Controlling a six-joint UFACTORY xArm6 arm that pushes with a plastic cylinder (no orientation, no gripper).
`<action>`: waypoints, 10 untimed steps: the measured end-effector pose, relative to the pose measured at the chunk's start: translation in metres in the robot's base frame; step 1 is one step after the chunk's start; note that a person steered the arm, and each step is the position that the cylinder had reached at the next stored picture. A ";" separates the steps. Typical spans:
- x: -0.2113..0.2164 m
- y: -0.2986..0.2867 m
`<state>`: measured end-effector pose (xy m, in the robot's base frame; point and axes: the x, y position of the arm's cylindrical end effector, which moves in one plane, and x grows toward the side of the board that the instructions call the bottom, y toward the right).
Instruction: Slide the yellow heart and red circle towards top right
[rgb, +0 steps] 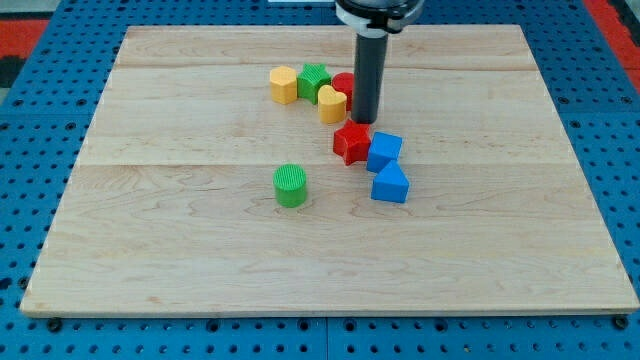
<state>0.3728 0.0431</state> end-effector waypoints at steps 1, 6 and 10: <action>0.005 -0.012; 0.022 -0.115; -0.008 -0.023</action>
<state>0.3652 0.0204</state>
